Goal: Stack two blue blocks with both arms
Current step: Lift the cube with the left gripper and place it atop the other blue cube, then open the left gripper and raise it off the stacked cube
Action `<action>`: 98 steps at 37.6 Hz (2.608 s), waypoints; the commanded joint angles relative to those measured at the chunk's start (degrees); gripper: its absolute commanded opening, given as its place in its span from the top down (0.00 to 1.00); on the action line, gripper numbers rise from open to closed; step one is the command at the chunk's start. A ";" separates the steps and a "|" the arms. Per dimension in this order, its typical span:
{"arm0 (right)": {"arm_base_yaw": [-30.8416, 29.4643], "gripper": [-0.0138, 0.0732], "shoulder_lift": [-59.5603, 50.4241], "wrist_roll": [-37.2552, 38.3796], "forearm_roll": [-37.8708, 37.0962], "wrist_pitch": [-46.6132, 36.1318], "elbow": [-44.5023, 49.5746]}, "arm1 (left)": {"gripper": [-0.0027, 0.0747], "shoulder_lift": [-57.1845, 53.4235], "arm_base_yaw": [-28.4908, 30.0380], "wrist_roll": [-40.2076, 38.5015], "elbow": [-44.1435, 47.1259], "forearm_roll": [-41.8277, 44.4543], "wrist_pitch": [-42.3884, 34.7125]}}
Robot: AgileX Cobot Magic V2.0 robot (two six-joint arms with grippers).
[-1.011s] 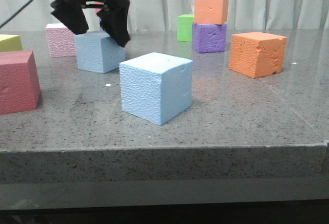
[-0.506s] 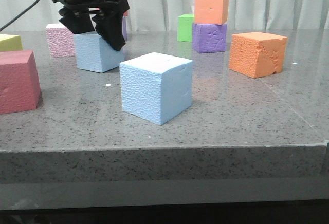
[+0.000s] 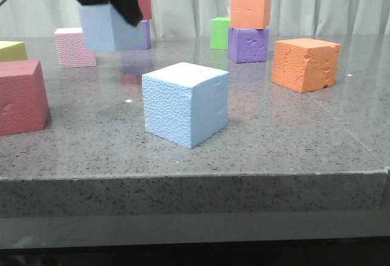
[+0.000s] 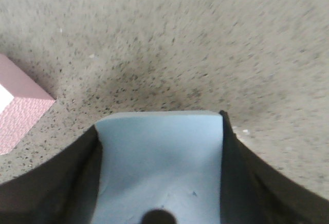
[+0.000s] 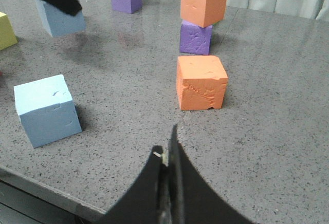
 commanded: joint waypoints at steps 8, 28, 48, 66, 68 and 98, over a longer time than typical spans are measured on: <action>-0.29 0.92 0.50 -0.01 0.65 -4.12 -1.59 | 0.63 -9.37 -0.53 -1.64 -1.53 -6.22 1.78; -0.29 0.92 0.49 -0.01 0.65 -4.12 -1.59 | 0.63 -19.31 -13.11 -1.54 9.98 -7.45 1.78; -0.29 0.92 0.49 -0.01 0.65 -3.77 -1.59 | 0.63 -19.31 -21.18 -1.54 19.46 -3.32 -5.19; -0.29 0.92 0.49 -0.01 0.65 -3.42 -1.59 | 0.50 -19.41 -21.30 -1.54 22.48 -3.68 -7.73; -0.29 0.92 0.49 -0.01 0.65 -3.42 -1.59 | 0.42 -19.41 -21.30 -1.54 22.48 -3.68 -7.73; -0.29 0.92 0.49 -0.01 0.65 -3.42 -1.59 | 0.17 -19.98 -21.42 -1.51 12.14 1.32 -1.11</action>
